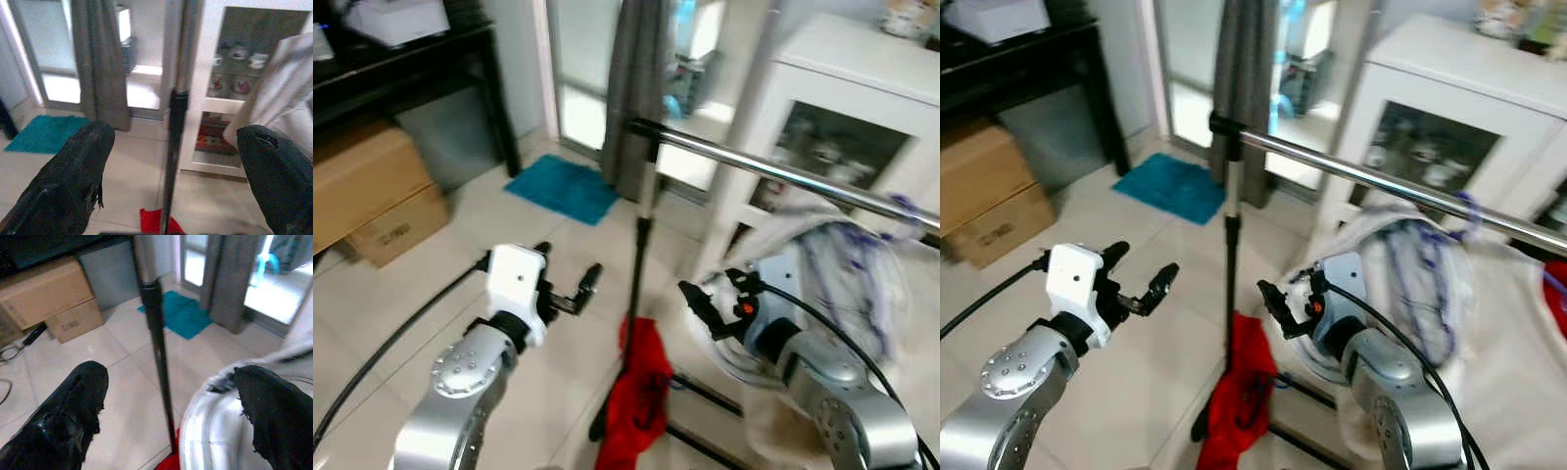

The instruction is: Hang hanger

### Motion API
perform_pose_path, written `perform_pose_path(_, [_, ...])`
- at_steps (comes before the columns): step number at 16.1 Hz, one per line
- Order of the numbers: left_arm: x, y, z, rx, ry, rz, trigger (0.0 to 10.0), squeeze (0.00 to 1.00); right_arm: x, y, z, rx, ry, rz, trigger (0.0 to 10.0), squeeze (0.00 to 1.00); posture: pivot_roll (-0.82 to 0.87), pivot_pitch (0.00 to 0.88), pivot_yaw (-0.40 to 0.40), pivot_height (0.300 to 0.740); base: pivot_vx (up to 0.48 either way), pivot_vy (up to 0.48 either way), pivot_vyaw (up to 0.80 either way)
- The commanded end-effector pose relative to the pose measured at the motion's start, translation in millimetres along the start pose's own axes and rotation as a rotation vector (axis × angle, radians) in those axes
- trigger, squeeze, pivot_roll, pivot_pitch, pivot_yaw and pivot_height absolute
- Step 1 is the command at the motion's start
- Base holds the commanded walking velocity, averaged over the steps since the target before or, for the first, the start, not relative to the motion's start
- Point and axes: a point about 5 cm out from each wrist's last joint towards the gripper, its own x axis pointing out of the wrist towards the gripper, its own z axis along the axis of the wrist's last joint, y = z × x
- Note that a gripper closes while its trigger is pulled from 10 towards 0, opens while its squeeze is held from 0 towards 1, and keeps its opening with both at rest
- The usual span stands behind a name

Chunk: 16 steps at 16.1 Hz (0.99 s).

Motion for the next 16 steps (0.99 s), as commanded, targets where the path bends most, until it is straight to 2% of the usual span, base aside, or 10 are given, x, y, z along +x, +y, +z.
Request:
perform_pose_path(1, [2.2, -0.9, -0.2, 0.009, 0.001, -0.017, 10.0, 0.15, -8.4, -3.0, 2.2, 0.026, -0.017, -0.046, 10.0, 0.0, 0.0, 0.02, -0.036, 0.74, 0.0, 0.0, -0.8])
perform_pose_path(2, [3.5, -1.0, 0.7, 0.004, -0.007, -0.025, 10.0, 0.16, -18.4, 0.2, 0.0, 0.054, -0.009, -0.086, 10.0, 0.0, -0.01, 0.018, -0.028, 0.74, 0.0, 0.0, -0.8])
perform_pose_path(3, [5.8, -1.0, 1.9, -0.001, -0.015, -0.029, 10.0, 0.15, -26.7, 10.8, -2.0, 0.029, 0.02, -0.048, 10.0, 0.0, -0.02, 0.017, -0.022, 0.74, 0.0, 0.0, -0.8])
perform_pose_path(5, [7.7, -2.8, 4.1, 0.019, -0.029, -0.04, 10.0, 0.16, -26.0, 21.3, 1.5, -0.017, 0.032, 0.022, 10.0, 0.0, -0.03, 0.016, -0.02, 0.74, 0.0, 0.0, -0.8])
perform_pose_path(8, [5.8, 2.0, 3.0, 0.004, -0.02, -0.013, 10.0, 0.16, -31.4, 31.9, 22.6, -0.021, -0.046, 0.16, 10.0, 0.0, -0.02, 0.014, -0.026, 0.74, 0.0, -0.16, 0.0])
perform_pose_path(9, [5.4, -1.2, 4.5, 0.029, -0.024, -0.062, 10.0, 0.16, -30.7, 29.6, 32.3, 0.003, -0.09, 0.168, 10.0, 1.0, -0.02, 0.014, -0.026, 0.74, 0.0, 0.0, 0.0])
perform_pose_path(11, [1.5, -2.3, 5.4, 0.054, -0.023, -0.117, 10.0, 0.16, -26.5, 24.5, 43.4, 0.01, -0.138, 0.139, 10.0, 1.0, -0.02, 0.009, -0.033, 0.74, 0.0, 0.0, 0.0])
perform_pose_path(13, [-5.6, -7.1, 4.5, 0.049, -0.001, -0.234, 10.0, 0.15, -15.6, 22.3, 58.6, 0.015, -0.216, 0.086, 10.0, 1.0, -0.01, 0.002, -0.042, 0.74, 0.0, 0.0, 0.0])
perform_pose_path(15, [-12.6, -9.4, 1.9, 0.051, 0.035, -0.322, 10.0, 0.16, -8.3, 5.8, 60.2, -0.006, -0.185, -0.09, 10.0, 1.0, 0.0, 0.0, -0.045, 0.74, 0.0, 0.0, 0.0])
perform_pose_path(16, [-15.7, -8.5, 1.7, 0.051, 0.046, -0.36, 10.0, 0.16, -9.0, 1.1, 57.2, -0.03, -0.143, -0.121, 10.0, 1.0, 0.0, 0.0, -0.044, 0.74, 0.0, 0.0, 0.0])
